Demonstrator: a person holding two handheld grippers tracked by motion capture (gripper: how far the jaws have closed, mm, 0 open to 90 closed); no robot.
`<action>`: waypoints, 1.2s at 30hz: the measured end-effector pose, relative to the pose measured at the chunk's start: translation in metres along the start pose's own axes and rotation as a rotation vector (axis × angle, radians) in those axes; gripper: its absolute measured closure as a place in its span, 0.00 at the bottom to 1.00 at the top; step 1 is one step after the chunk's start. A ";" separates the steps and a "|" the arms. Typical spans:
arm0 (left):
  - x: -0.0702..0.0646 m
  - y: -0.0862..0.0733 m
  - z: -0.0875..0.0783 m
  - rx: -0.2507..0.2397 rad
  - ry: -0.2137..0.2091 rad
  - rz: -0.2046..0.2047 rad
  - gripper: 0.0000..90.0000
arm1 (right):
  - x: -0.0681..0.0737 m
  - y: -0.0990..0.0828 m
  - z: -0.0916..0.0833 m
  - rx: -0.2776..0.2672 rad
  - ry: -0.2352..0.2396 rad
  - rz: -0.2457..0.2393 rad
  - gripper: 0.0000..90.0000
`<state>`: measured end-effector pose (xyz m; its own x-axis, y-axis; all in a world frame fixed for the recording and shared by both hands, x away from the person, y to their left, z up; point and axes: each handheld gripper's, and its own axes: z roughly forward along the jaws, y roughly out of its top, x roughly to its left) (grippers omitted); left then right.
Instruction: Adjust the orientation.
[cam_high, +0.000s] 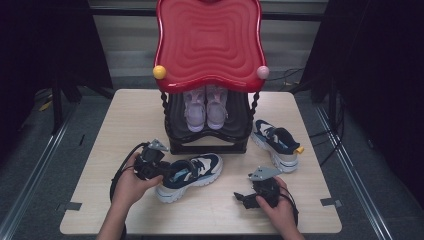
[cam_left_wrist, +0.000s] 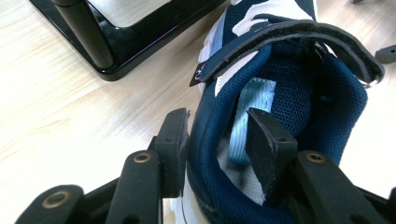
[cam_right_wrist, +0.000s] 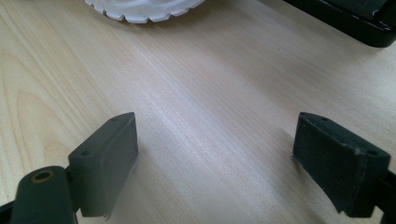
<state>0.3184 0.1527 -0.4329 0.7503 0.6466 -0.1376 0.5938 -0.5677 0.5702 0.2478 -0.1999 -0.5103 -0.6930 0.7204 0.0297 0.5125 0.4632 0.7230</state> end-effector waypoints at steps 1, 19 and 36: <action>0.000 0.001 0.002 -0.008 0.004 0.007 0.65 | 0.000 0.000 0.000 0.000 0.000 -0.001 0.15; 0.006 0.004 0.011 -0.046 -0.077 -0.027 0.61 | 0.000 0.000 0.000 0.000 0.000 -0.001 0.15; 0.002 0.005 0.010 -0.022 -0.040 0.008 0.65 | 0.000 0.000 0.000 0.000 0.000 0.000 0.15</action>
<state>0.3261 0.1456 -0.4383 0.7661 0.6211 -0.1652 0.5817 -0.5607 0.5893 0.2478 -0.2000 -0.5103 -0.6929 0.7205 0.0295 0.5126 0.4633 0.7229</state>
